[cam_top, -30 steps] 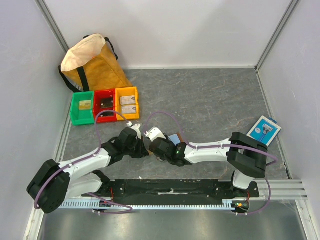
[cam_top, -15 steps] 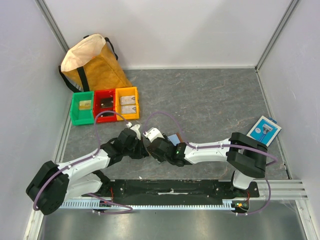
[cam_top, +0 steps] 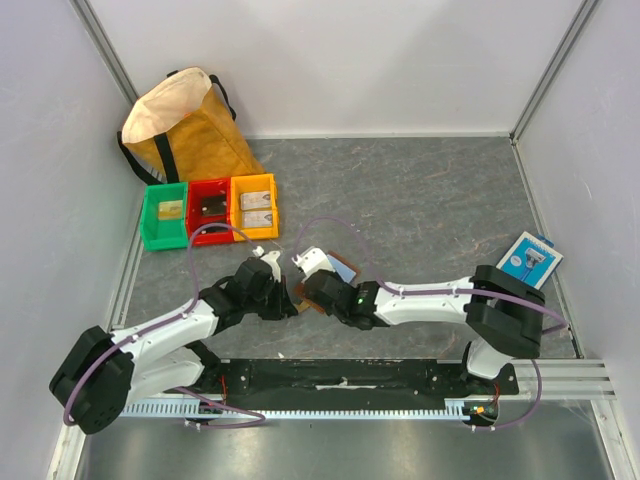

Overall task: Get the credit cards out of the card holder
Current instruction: Remove the credit card from the card holder.

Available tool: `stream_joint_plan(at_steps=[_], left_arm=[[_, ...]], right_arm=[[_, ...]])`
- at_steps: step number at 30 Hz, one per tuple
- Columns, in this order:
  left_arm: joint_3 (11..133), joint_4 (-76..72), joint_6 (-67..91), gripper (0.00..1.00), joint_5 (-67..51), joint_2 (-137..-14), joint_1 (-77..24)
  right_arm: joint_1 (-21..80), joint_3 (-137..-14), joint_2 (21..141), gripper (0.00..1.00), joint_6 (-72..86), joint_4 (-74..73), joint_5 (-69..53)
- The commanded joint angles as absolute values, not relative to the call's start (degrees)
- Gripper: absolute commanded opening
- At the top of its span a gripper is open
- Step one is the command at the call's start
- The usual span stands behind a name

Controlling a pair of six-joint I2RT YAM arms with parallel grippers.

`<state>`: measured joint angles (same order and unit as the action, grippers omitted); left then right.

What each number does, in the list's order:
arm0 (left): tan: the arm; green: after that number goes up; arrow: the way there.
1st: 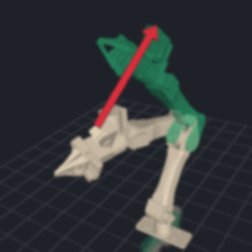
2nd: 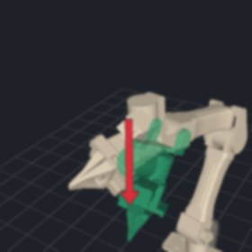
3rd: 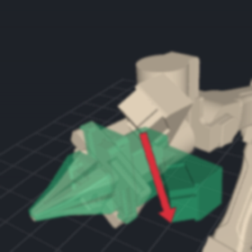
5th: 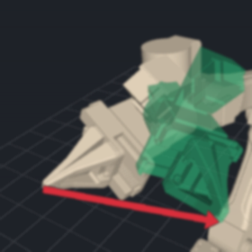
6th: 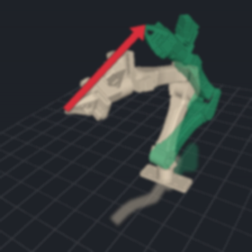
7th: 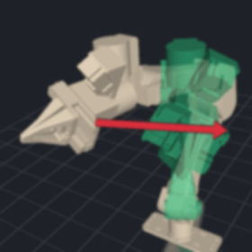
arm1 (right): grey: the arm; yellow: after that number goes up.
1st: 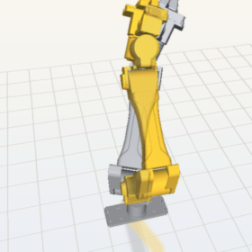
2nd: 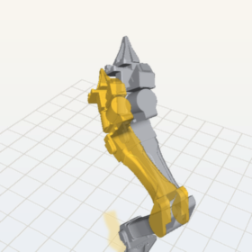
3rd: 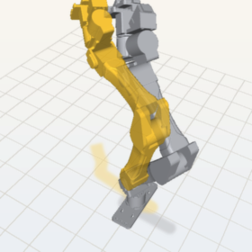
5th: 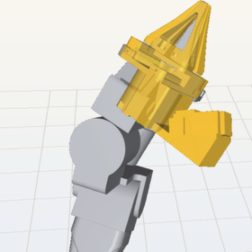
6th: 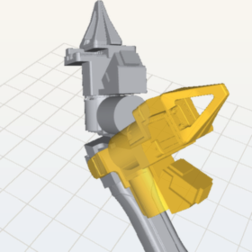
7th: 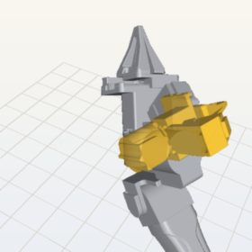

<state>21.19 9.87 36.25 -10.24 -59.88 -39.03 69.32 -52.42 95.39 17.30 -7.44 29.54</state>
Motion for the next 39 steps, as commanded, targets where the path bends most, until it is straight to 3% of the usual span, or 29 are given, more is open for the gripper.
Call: stream_joint_plan(at_steps=[1, 13, 19, 26, 32, 35, 39], left_arm=[[21.62, 12.74, 35.86, 0.02, -12.22, -58.27, -39.20], [21.18, 14.33, 36.03, 0.02, -11.69, -56.07, -39.20], [21.18, 13.89, 36.03, 0.02, -11.60, -56.43, -39.29], [20.83, 15.02, 36.91, 0.02, -7.13, -54.93, -39.20], [23.55, 18.19, 36.13, 0.02, 2.35, -56.07, -38.76], [25.83, 18.28, 34.63, 0.09, 5.62, -58.62, -37.97], [29.87, 19.16, 32.96, 0.34, 7.99, -59.42, -37.79]], right_arm=[[65.93, -53.88, 90.62, 0.33, 16.61, -8.96, 29.89], [60.82, -54.32, 89.38, 0.36, 14.68, -9.49, 22.69], [60.73, -53.26, 90.44, 0.53, 14.85, -7.39, 18.02], [60.82, -52.91, 90.62, 0.60, 13.19, -4.57, 3.71], [60.12, -51.95, 87.37, 0.66, 12.57, -4.57, 1.59], [58.54, -51.33, 85.52, 0.67, 12.57, -4.31, 0.18], [55.91, -50.10, 82.71, 0.68, 12.74, -3.52, -2.46]])
